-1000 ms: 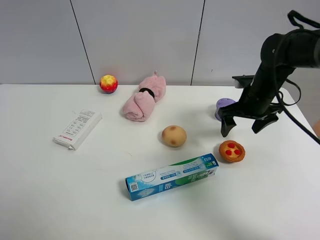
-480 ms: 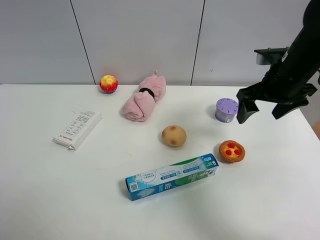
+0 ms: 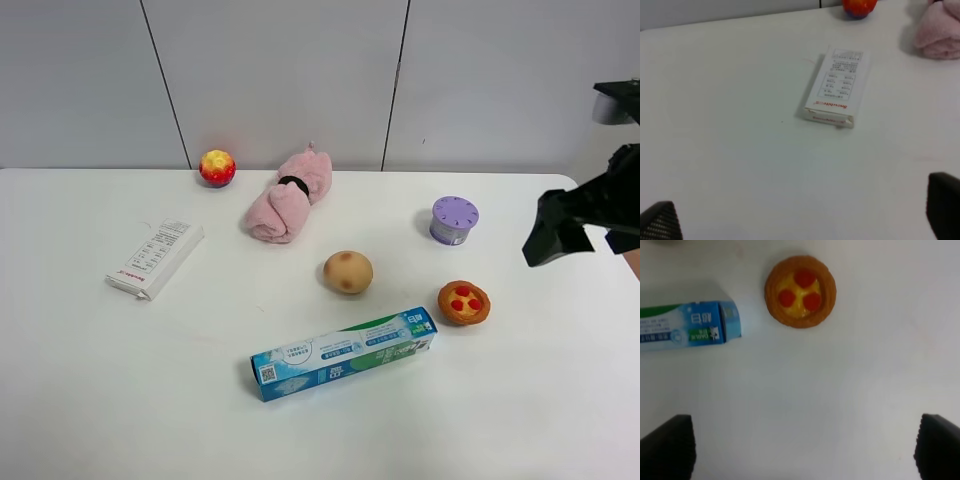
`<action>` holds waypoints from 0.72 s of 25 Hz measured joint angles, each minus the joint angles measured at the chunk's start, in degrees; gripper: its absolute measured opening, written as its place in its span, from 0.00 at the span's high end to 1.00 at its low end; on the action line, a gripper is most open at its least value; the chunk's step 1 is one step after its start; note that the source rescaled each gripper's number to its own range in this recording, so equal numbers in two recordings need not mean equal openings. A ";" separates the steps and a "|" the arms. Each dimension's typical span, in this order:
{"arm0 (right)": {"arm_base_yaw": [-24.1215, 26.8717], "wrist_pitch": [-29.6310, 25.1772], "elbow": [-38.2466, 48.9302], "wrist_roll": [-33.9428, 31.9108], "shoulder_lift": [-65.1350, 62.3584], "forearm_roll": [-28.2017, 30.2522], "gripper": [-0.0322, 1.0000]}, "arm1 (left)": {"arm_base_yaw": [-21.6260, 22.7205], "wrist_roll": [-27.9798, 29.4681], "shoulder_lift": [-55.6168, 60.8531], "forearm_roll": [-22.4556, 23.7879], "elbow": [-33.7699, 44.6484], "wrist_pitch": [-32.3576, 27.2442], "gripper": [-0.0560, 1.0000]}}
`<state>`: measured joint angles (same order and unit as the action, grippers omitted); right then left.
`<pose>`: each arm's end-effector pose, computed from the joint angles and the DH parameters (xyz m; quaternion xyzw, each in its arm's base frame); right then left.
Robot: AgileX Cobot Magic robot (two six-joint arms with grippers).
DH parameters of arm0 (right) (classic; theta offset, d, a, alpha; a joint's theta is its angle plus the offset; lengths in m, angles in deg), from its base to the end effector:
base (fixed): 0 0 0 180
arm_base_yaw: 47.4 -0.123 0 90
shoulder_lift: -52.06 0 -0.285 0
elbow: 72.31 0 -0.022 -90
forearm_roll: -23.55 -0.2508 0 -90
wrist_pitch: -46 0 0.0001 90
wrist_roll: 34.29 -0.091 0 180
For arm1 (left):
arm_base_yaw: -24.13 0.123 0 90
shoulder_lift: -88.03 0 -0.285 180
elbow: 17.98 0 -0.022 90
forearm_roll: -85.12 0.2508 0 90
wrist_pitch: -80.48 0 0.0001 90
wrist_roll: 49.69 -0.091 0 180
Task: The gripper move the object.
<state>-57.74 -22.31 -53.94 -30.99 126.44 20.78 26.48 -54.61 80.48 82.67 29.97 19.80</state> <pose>0.2002 0.0407 0.3214 -0.1120 0.9797 0.0337 0.1627 -0.0066 -0.0037 0.2805 0.0200 0.8485 0.0122 0.5288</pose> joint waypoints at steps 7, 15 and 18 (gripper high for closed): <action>0.00 4.52 14.47 0.00 -14.73 0.04 0.28 | 0.00 0.00 0.00 0.00 0.00 0.00 0.00; 0.00 8.13 26.53 0.00 -28.68 0.30 0.28 | 0.00 0.00 0.00 0.00 0.00 0.00 0.00; 0.00 8.78 29.15 0.00 -33.44 0.52 0.28 | 0.00 0.00 0.00 0.00 0.00 0.00 0.00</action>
<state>-57.74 -13.53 -24.78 -30.99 93.00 21.30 26.48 -54.61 80.48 82.67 29.97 19.80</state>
